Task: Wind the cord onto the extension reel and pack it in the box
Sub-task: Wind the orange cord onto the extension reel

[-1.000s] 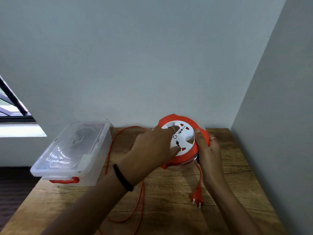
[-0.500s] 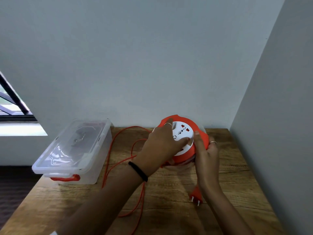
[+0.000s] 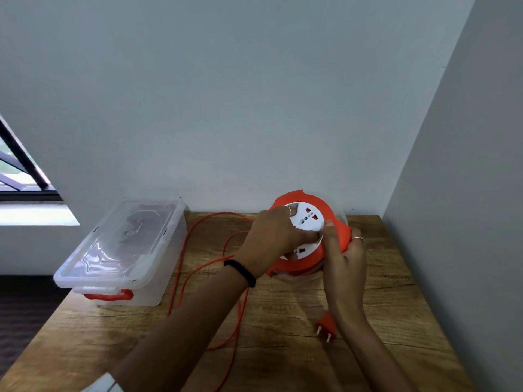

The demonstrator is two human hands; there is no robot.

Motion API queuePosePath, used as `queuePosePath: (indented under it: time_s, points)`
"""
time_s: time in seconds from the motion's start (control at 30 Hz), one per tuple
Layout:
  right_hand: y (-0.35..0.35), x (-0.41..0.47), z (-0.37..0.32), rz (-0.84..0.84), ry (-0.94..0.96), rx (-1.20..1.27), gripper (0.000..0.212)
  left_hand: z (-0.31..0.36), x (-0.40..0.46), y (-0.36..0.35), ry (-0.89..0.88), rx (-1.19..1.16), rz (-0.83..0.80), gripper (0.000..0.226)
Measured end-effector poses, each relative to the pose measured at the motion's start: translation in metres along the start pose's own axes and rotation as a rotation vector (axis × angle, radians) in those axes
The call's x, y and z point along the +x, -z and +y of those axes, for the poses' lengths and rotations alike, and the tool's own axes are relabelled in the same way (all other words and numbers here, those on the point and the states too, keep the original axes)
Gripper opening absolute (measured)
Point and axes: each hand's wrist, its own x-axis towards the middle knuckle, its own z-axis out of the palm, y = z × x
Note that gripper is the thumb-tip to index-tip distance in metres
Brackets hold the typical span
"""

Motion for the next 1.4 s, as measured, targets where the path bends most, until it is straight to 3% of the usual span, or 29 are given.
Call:
queuePosePath:
  time_s: [0.17,0.23,0.47,0.57,0.63,0.73,0.87,0.97,1.07,1.3,1.4]
  points:
    - [-0.002,0.006,-0.003,-0.007,0.05,-0.008,0.03,0.002,0.0,-0.002,-0.058,-0.008,0.107,0.058]
    - [0.0,0.013,-0.006,-0.017,0.029,-0.005,0.028,0.003,-0.001,0.003,-0.138,0.18,0.11,0.063]
    - [0.017,0.048,-0.008,-0.379,-0.14,0.019,0.031,0.003,-0.008,0.043,-0.599,0.84,-0.278,0.066]
    - [0.017,0.038,-0.001,-0.478,-0.196,0.096,0.042,-0.001,-0.009,0.05,-0.798,1.181,-0.355,0.063]
    - [0.013,0.027,0.002,-0.475,-0.225,0.156,0.044,-0.006,-0.009,0.057,-0.817,1.285,-0.385,0.066]
    - [0.002,0.021,0.002,-0.422,-0.22,0.196,0.044,-0.015,-0.007,0.071,-0.785,1.2,-0.331,0.069]
    - [-0.004,0.026,-0.003,-0.384,-0.16,0.129,0.045,-0.021,-0.017,0.077,-0.632,0.845,-0.251,0.061]
    - [-0.001,0.03,-0.002,-0.328,-0.148,0.11,0.031,-0.03,-0.028,0.074,-0.514,0.563,-0.009,0.052]
    - [0.0,0.033,0.002,-0.277,-0.145,0.107,0.02,-0.035,-0.03,0.059,-0.377,0.601,0.15,0.055]
    - [-0.004,0.031,0.004,-0.238,-0.12,0.1,0.02,-0.028,-0.018,0.021,-0.286,0.573,0.198,0.065]
    - [-0.006,0.029,0.003,-0.223,-0.111,0.085,0.019,-0.026,-0.01,0.014,-0.21,0.467,0.145,0.067]
